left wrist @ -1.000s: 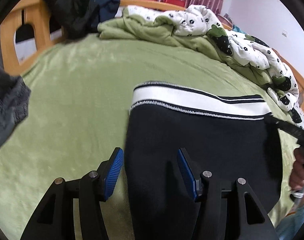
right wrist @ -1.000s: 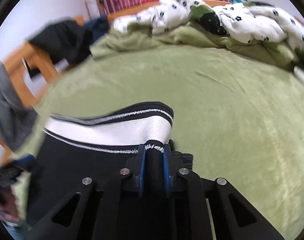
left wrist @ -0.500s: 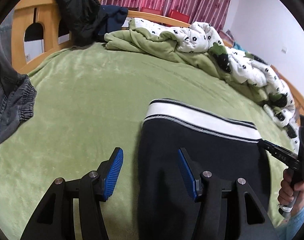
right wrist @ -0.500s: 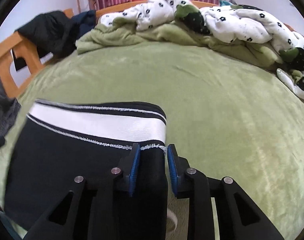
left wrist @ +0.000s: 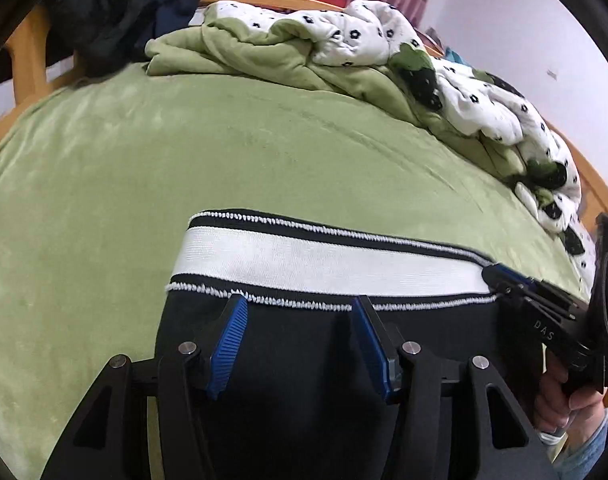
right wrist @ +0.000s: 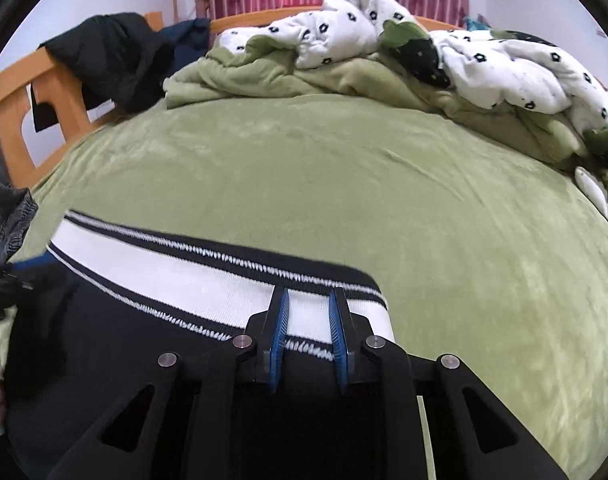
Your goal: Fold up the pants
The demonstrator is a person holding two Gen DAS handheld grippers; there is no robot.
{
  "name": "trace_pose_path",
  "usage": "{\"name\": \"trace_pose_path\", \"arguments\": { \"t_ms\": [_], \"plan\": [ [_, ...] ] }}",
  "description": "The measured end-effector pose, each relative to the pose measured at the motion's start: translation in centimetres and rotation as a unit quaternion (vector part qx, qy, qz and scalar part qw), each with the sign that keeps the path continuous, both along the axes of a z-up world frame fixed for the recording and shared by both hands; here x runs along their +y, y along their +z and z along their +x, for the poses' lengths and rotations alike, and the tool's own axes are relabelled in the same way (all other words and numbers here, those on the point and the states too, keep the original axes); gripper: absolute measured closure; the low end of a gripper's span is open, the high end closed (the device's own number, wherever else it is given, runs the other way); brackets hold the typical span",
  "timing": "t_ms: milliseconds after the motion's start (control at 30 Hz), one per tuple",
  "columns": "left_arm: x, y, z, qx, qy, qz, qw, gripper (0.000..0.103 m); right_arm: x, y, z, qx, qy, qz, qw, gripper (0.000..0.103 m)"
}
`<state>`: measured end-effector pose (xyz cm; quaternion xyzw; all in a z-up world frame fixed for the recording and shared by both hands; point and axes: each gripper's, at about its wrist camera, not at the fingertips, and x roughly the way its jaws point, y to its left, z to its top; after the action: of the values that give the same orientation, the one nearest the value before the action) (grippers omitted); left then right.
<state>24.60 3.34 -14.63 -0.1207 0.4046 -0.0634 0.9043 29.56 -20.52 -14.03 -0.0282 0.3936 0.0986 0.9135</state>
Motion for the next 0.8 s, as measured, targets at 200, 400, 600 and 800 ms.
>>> {"name": "trace_pose_path", "arguments": {
  "t_ms": [200, 400, 600, 800],
  "plan": [
    [-1.0, -0.5, 0.0, -0.010, -0.005, 0.027, 0.9996, 0.051, -1.1, -1.3, 2.5, 0.036, 0.003, 0.042, 0.998, 0.084],
    [-0.3, -0.1, -1.0, 0.000, -0.017, 0.005, 0.9998, 0.052, -1.2, -0.8, 1.2, 0.017, 0.002, 0.051, 0.999, 0.082],
    [-0.6, -0.2, -6.7, 0.052, -0.076, -0.011, 0.9957, 0.052, -2.2, 1.4, -3.7, 0.036, 0.004, 0.061, 0.997, 0.066],
    [0.2, 0.2, -15.0, 0.038, -0.084, 0.009, 0.9957, 0.052, -1.8, 0.9, -11.4, 0.057, 0.029, 0.009, 0.998, 0.066]
  ]
}}
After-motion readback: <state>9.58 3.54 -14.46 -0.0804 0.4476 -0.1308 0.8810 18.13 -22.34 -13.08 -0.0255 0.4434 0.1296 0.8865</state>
